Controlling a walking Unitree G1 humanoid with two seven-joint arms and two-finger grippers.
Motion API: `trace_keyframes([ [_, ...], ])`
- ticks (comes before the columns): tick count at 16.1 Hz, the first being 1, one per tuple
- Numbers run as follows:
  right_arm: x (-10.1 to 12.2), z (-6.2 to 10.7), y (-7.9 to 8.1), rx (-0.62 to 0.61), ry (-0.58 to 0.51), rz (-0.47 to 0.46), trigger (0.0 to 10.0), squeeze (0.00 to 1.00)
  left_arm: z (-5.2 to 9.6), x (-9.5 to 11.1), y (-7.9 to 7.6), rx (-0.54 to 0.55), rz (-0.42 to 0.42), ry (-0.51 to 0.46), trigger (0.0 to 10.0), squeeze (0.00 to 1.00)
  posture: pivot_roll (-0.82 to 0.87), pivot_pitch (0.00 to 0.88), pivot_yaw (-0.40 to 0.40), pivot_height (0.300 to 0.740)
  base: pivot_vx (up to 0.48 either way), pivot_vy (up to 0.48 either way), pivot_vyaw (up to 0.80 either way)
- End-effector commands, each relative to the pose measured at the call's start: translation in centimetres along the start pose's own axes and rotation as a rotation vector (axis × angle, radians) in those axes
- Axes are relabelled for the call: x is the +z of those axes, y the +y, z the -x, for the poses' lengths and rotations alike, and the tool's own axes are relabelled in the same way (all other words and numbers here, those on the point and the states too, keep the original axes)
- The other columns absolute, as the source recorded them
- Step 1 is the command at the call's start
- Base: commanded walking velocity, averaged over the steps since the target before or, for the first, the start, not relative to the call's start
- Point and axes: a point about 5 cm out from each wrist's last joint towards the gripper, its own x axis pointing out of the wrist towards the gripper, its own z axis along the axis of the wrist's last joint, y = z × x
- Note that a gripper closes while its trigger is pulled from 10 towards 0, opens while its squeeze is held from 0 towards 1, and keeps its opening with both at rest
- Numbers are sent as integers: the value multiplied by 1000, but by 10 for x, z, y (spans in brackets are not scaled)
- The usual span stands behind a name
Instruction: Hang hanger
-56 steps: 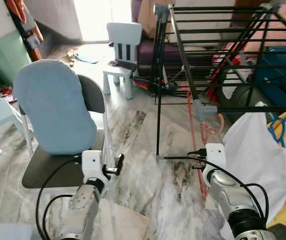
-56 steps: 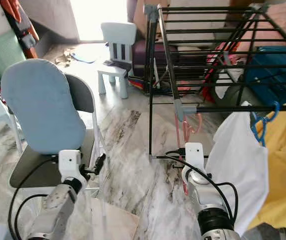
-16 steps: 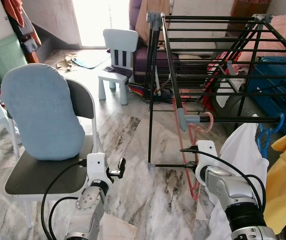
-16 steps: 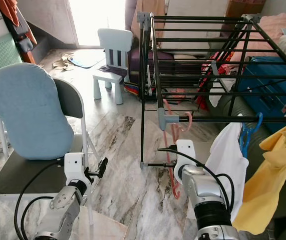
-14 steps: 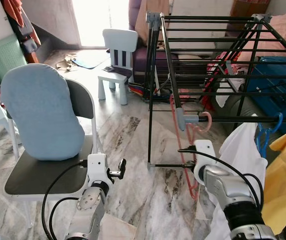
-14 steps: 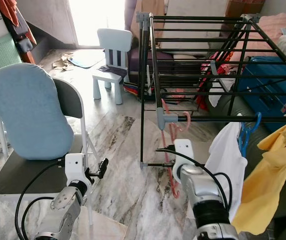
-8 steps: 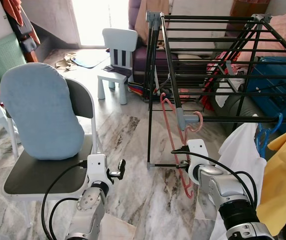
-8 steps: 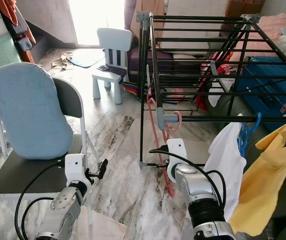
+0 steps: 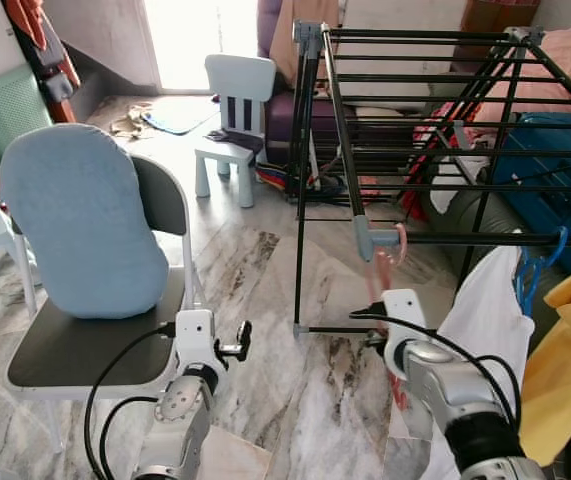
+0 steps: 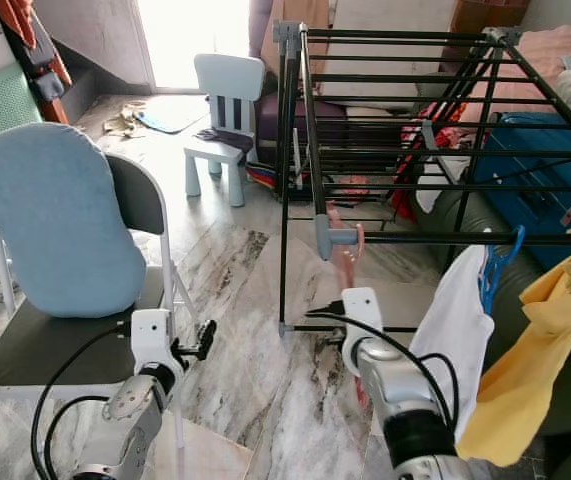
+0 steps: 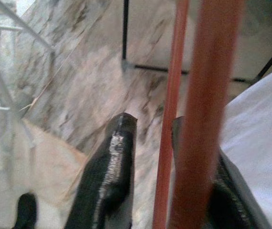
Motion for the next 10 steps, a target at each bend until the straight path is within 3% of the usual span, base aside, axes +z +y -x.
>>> trace_keyframes([
  [1, 6, 4, -4, -30, -63, 27, 10000, 1000, -2, 1, 0, -6, -3, 6, 10000, 0, -149, 0, -41, 740, 0, 0, 0],
  [4, 14, 13, -8, -34, -162, 50, 10000, 1000, 2, 6, 3, -22, -83, -26, 10000, 0, -148, 0, -31, 740, 0, 0, 0],
  [10, 17, 33, -10, -49, -316, 149, 10000, 1000, 21, 21, 19, -73, -158, -124, 10000, 0, -138, 0, -20, 740, 0, 0, 0],
])
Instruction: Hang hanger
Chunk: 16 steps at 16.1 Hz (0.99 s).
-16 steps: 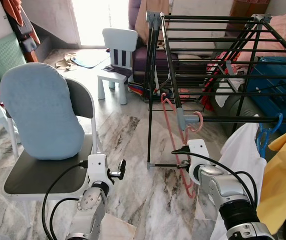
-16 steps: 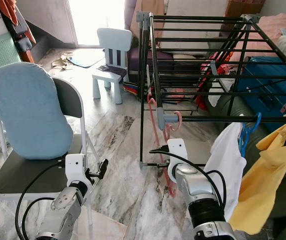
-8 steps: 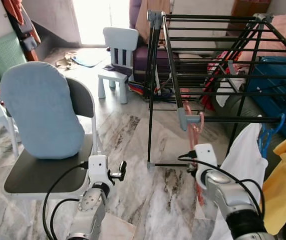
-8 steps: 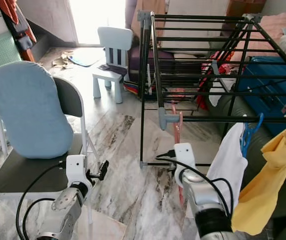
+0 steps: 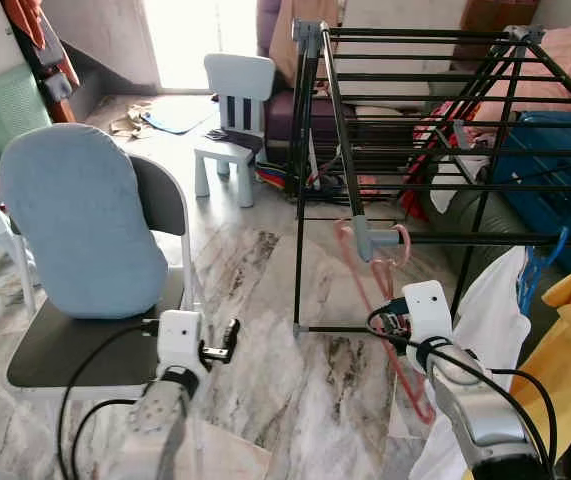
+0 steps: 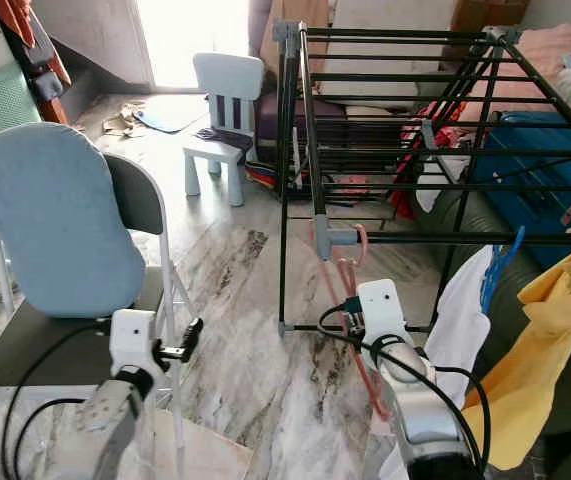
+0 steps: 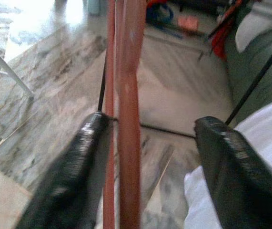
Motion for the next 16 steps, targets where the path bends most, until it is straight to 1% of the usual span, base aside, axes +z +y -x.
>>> trace_keyframes([
  [1, 11, 3, 1, 2, -64, 22, 10000, 1000, 1, 9, -2, -31, -18, -32, 10000, 0, -138, 0, -18, 740, 0, 0, 0],
  [2, 18, 7, 1, -6, -133, 33, 10000, 1000, 2, 20, -3, -43, -53, -70, 10000, 0, -134, 0, -17, 740, 0, 0, 0],
  [3, 20, 10, 1, -12, -163, 39, 10000, 1000, 3, 29, -2, -21, -73, -90, 10000, 0, -134, 0, -16, 740, 0, 0, 0],
  [4, 20, 11, 2, -9, -169, 23, 10000, 1000, 3, 32, 0, 5, -85, -95, 10000, 0, -134, 0, -16, 740, 0, 0, 0],
  [5, 19, 13, 0, -24, -175, 33, 10000, 1000, 7, 37, 5, 55, -64, -118, 10000, 0, -133, 0, -12, 740, 0, 0, 0],
  [6, 19, 17, -1, -26, -194, 10, 10000, 1000, 14, 39, 8, 94, -73, -140, 10000, 0, -131, 0, -12, 740, 0, 0, 0],
  [8, 16, 20, -5, -35, -206, 8, 10000, 1000, 23, 32, 6, 123, -70, -110, 10000, 0, -127, 0, -16, 740, 0, 0, 0],
  [9, 16, 20, -6, -34, -208, 3, 10000, 1000, 23, 31, 6, 127, -74, -104, 10000, 0, -126, 0, -17, 740, 0, 0, 0],
  [11, 17, 20, -7, -29, -212, 12, 10000, 1000, 22, 32, 0, 129, -69, -103, 10000, 0, -127, 0, -19, 740, 0, 0, 0],
  [13, 20, 19, -7, -25, -229, -6, 10000, 1000, 17, 36, -6, 128, -89, -112, 10000, 0, -130, 0, -16, 740, 0, 0, 0],
  [15, 21, 19, -7, -24, -229, -3, 10000, 1000, 16, 36, -7, 128, -84, -106, 10000, 0, -131, 0, -11, 740, 0, 0, 0],
  [16, 20, 19, -6, -23, -227, -4, 10000, 875, 15, 36, -7, 126, -85, -105, 10000, 0, -131, 0, -11, 740, 0, 0, 0],
])
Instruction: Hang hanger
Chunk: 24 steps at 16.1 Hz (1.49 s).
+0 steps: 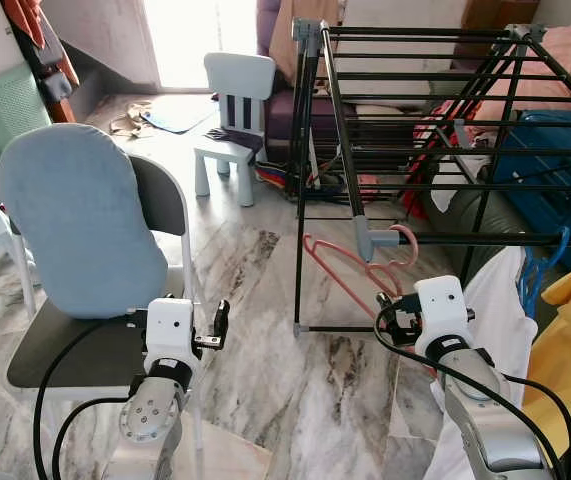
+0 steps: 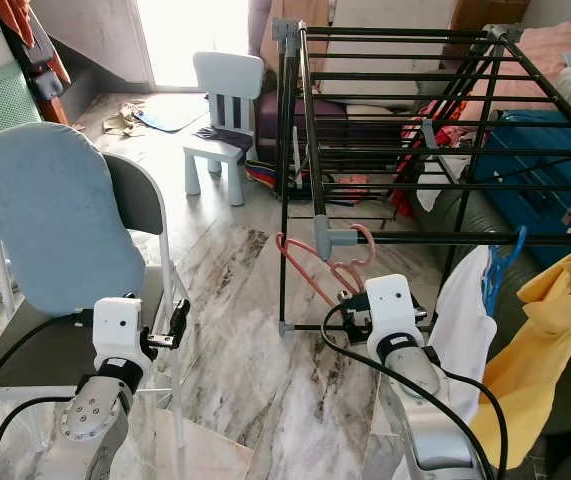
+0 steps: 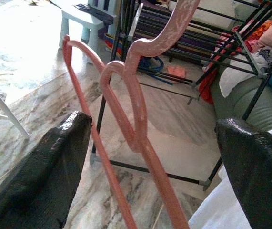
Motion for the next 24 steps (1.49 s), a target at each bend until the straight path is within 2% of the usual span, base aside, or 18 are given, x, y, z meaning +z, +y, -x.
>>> trace_keyframes([
  [1, 6, 0, 0, 5, -30, -4, 10000, 690, -1, 3, -1, 3, -10, -3, 10000, 0, -132, 0, -11, 740, 0, 0, 0],
  [2, 6, 0, 0, 7, -29, -3, 10000, 690, -1, 3, -1, 3, -10, -2, 10000, 0, -132, 0, -10, 740, 0, 0, 0],
  [3, 6, 0, 1, 9, -29, -5, 10000, 404, -1, 3, -1, 1, -12, -1, 10000, 0, -132, 0, -9, 740, 0, 0, 0],
  [10, 9, -6, 1, 18, -34, -16, 10000, 388, -4, 1, -1, 10, -5, 17, 10000, 0, -131, 0, -9, 740, -226, 0, 0],
  [16, 12, -8, 0, 18, -42, -17, 10000, 294, -6, 0, -2, 10, -1, 20, 10000, 0, -133, 0, -12, 740, -272, 0, 0],
  [17, 12, -9, 0, 18, -42, -18, 10000, 208, -6, 0, -2, 11, -1, 21, 10000, 0, -133, 0, -11, 740, -274, 0, 0],
  [18, 12, -9, 0, 18, -42, -19, 10000, 192, -6, 0, -2, 9, -1, 21, 10000, 0, -134, 0, -10, 740, -274, 0, 0],
  [19, 12, -9, 1, 19, -43, -20, 10000, 133, -6, 0, -3, 6, -1, 21, 10000, 0, -135, 0, -10, 740, -270, 0, 0],
  [24, 13, -12, 3, 34, -44, -17, 10000, 0, -8, 0, -4, 0, -7, 23, 10000, 0, -133, 0, -10, 740, -272, 0, 0],
])
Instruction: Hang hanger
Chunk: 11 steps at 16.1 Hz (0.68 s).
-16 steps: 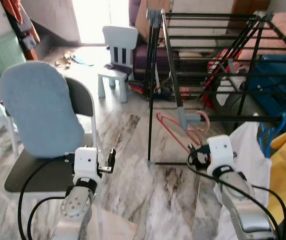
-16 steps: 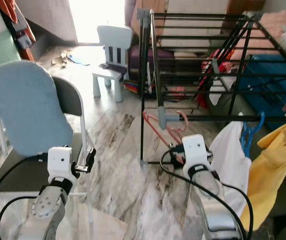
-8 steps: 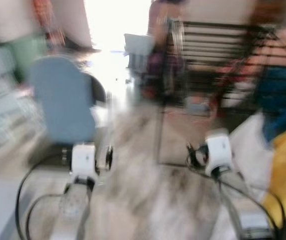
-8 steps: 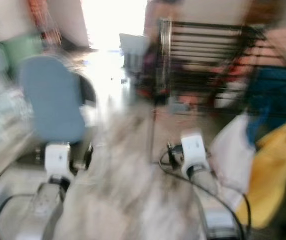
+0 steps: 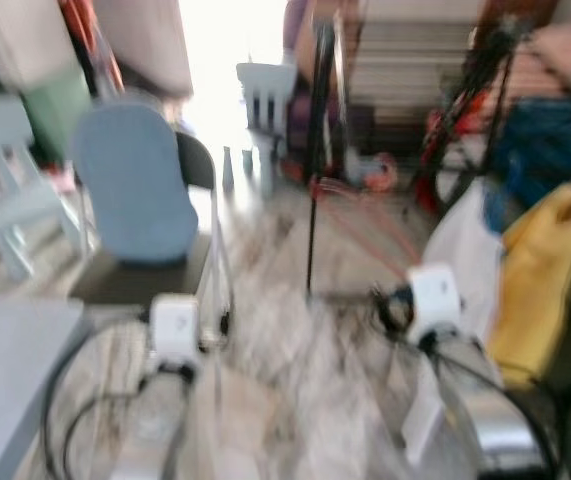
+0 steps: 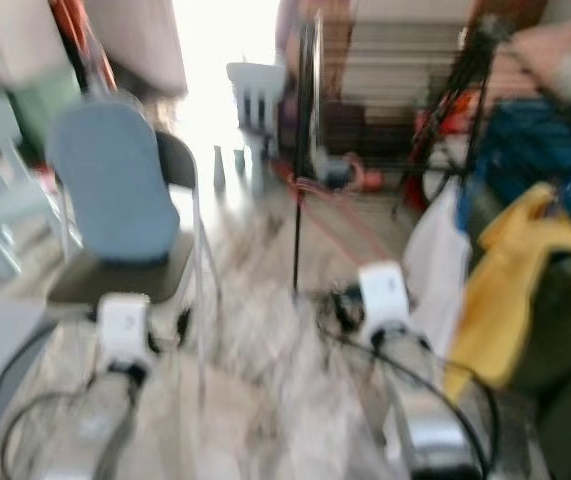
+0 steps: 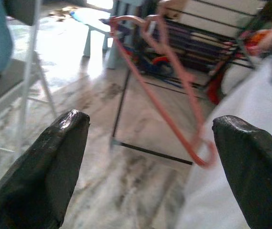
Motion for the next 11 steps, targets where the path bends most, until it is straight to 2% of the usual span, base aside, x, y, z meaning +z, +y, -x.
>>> trace_keyframes([
  [1, 3, -2, 3, 13, -11, -9, 10000, 0, 0, 1, 5, 13, -23, 1, 10000, 0, -133, 0, -10, 740, -262, 0, 0],
  [7, 6, -6, 9, 31, -18, -10, 10000, 0, -2, 0, 4, 7, -35, 2, 10000, 0, -132, 0, -5, 740, -253, 0, 0],
  [11, 9, -9, 12, 57, -33, -3, 10000, 0, -3, 0, 3, 3, -42, 3, 10000, 0, -128, 0, -4, 740, 0, 0, 0],
])
